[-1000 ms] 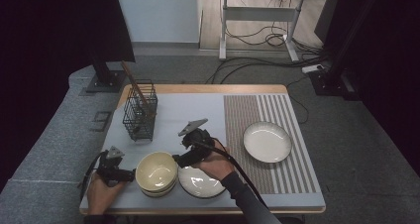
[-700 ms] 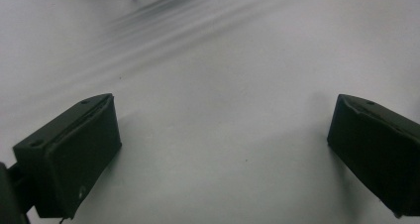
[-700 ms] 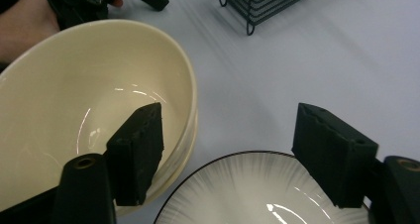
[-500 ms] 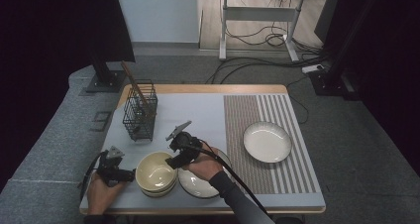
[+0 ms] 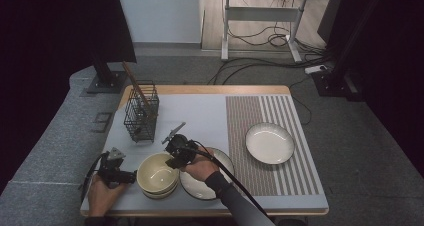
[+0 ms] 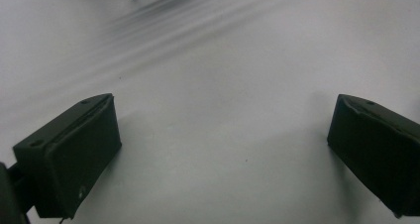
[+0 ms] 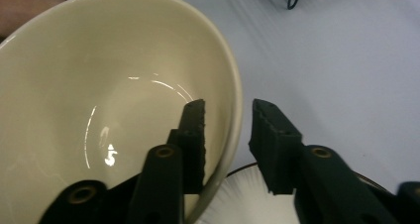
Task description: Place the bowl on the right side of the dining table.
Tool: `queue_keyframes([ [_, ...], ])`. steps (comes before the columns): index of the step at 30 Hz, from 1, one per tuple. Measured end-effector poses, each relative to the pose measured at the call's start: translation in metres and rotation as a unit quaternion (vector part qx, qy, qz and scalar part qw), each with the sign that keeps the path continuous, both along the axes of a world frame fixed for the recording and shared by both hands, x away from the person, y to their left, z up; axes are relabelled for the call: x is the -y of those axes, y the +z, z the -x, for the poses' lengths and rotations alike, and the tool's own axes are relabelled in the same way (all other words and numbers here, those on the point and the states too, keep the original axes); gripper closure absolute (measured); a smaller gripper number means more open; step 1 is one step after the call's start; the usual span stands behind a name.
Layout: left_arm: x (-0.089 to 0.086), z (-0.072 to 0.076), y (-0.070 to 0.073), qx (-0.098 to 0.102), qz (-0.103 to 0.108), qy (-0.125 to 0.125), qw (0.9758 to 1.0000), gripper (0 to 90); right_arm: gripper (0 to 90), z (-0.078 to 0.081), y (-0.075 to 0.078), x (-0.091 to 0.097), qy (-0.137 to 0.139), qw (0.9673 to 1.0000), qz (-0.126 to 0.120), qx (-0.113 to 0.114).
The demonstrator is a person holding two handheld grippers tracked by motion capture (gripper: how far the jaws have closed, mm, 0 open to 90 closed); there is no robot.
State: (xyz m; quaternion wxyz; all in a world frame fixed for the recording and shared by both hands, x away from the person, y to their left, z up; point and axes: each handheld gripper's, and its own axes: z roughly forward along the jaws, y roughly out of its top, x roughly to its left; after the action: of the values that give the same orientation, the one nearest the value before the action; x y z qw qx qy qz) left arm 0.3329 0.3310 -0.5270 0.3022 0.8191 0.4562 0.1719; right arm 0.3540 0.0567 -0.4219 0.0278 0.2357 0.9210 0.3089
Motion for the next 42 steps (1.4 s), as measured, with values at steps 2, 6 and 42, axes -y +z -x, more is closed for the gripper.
queue_keyframes([
  [2,0.000,0.000,0.000,0.000,0.000,0.000,1.0000,0.0,74.2,0.001,0.001,-0.002,0.001,1.0000,0.002,-0.003],
  [6,0.000,0.000,0.000,0.000,0.000,0.000,1.0000,0.0,77.1,0.003,0.002,-0.004,-0.001,0.9999,0.010,-0.003],
  [42,0.000,0.000,0.000,0.000,0.000,-0.001,1.0000,0.0,82.0,-0.021,0.021,0.014,-0.037,0.9929,-0.042,-0.105],
])
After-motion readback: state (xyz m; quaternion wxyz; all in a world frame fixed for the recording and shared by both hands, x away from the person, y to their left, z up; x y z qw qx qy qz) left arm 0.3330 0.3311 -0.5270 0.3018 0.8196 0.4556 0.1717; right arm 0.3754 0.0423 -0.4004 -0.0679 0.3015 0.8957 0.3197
